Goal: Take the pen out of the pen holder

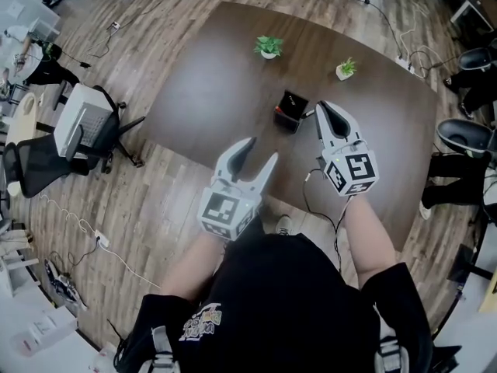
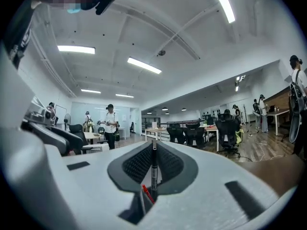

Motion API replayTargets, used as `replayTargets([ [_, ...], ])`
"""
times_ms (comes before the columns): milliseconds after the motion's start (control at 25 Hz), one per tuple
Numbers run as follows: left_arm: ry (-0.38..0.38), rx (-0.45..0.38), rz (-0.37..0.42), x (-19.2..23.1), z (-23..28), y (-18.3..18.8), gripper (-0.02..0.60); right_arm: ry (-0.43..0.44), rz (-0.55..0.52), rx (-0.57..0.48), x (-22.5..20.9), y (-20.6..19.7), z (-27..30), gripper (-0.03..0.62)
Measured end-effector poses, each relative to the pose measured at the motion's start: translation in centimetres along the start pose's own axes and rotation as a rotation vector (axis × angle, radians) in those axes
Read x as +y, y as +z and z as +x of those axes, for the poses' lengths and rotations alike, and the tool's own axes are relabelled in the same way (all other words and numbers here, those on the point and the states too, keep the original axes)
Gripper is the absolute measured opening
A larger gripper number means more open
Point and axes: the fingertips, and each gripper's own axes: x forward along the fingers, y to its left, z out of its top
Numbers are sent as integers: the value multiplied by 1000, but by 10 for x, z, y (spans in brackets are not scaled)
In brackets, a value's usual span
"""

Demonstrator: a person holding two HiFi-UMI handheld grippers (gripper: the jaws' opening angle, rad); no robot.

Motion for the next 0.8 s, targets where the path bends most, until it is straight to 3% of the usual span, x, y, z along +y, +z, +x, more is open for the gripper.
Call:
replayTargets([
  [200, 43, -15, 8, -37, -27, 0, 195, 46, 9, -45, 15, 23, -49, 28],
  [440, 117, 0, 1, -54, -62, -8, 179, 114, 38, -19, 44, 12, -80, 28],
  [800, 203, -21, -2, -34, -142, -10, 23, 179, 85, 1, 126, 0, -88, 28],
])
